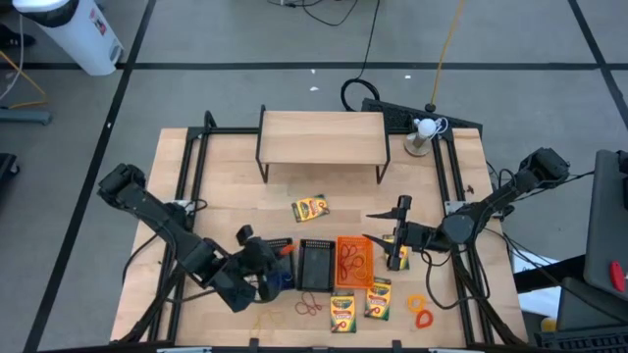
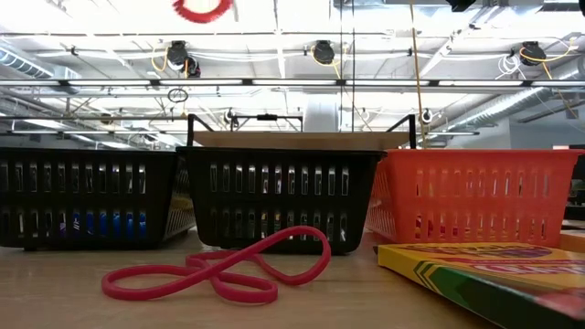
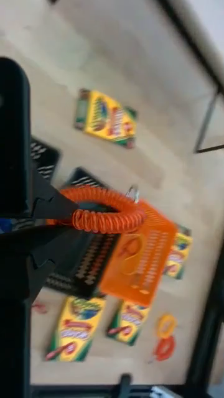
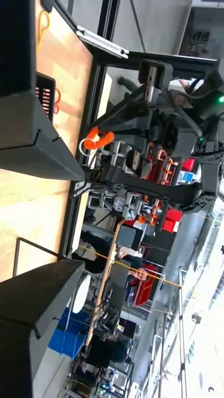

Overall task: Pick & Place Office Desk Supplies
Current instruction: Put the orange spring keychain into the left black bin, then put the yellow spring keychain into the left black bin

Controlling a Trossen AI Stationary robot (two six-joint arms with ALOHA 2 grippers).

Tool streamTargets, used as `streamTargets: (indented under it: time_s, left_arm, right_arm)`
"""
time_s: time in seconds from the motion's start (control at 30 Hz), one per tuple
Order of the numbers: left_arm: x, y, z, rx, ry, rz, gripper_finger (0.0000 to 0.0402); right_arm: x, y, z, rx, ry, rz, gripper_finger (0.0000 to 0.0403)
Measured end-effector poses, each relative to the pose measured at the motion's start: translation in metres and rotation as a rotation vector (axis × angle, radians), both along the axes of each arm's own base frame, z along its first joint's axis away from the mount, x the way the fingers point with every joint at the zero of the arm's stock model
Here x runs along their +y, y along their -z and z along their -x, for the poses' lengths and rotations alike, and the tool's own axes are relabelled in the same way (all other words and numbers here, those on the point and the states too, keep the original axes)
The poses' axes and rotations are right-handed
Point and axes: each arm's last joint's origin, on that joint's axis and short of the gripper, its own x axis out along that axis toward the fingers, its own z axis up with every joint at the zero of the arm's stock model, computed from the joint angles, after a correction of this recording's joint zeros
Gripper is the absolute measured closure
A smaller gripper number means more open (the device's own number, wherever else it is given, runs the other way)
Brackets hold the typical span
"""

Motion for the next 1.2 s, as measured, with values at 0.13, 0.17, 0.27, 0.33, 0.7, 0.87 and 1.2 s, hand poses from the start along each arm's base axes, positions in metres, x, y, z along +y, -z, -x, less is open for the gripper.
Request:
streamTargets:
  time_s: [0.13, 0.17, 0.27, 0.33, 0.7, 0.87, 1.2]
  left_arm:
    - [-0.003, 0.004, 0.007, 0.065, 0.0, 0.088, 0.0396]
    - [-0.004, 0.005, 0.009, 0.082, 0.001, 0.106, 0.0395]
    - [-0.007, 0.008, 0.014, 0.142, 0.0, 0.161, 0.0397]
    - [-0.007, 0.009, 0.018, 0.176, -0.01, 0.192, 0.0397]
    - [-0.006, 0.027, 0.024, 0.255, -0.059, 0.272, 0.0384]
    - [-0.003, 0.035, 0.025, 0.262, -0.099, 0.28, 0.0346]
    - [0.002, 0.032, 0.009, 0.196, -0.013, 0.263, 0.0278]
  right_arm:
    - [0.0, 0.0, 0.0, 0.0, 0.0, -0.003, 0.0193]
    - [0.0, 0.0, 0.0, -0.001, 0.0, -0.004, 0.0193]
    - [0.0, 0.0, 0.0, -0.001, -0.001, -0.007, 0.0193]
    - [0.0, 0.0, 0.0, -0.001, -0.001, -0.007, 0.0193]
    - [0.0, 0.0, 0.0, -0.001, -0.001, -0.008, 0.0193]
    - [0.0, 0.0, 0.0, -0.004, -0.001, -0.009, 0.0193]
    - [0.0, 0.0, 0.0, -0.005, -0.001, -0.01, 0.0193]
